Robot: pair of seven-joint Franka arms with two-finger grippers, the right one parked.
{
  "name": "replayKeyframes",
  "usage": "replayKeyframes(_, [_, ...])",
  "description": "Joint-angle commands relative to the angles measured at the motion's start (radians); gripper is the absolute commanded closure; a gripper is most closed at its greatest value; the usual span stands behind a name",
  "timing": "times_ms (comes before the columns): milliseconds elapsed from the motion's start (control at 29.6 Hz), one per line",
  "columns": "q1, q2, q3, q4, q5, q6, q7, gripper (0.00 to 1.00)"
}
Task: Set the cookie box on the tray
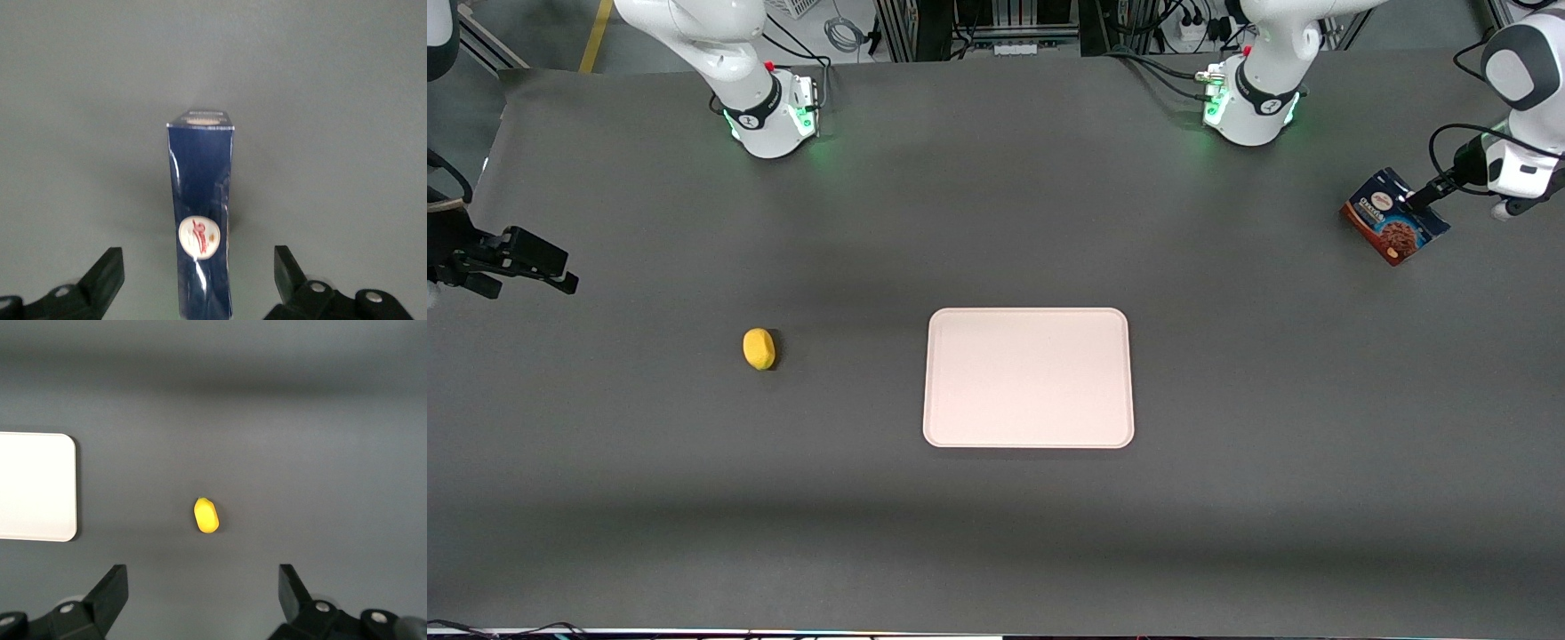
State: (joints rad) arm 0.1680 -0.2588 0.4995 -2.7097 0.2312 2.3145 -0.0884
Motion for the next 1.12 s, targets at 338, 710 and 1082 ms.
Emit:
replayKeyframes(338, [0.008,0.087,-0.006,-0.065,-0.029,0.207,-0.004,0.00])
replayKeyframes(710, [0.008,0.113,-0.006,-0.067,-0.029,0.243,-0.004,0.00])
replayKeyframes(1082, [0.007,0.115,-0.006,-0.068,-0.029,0.235,-0.002,0.48])
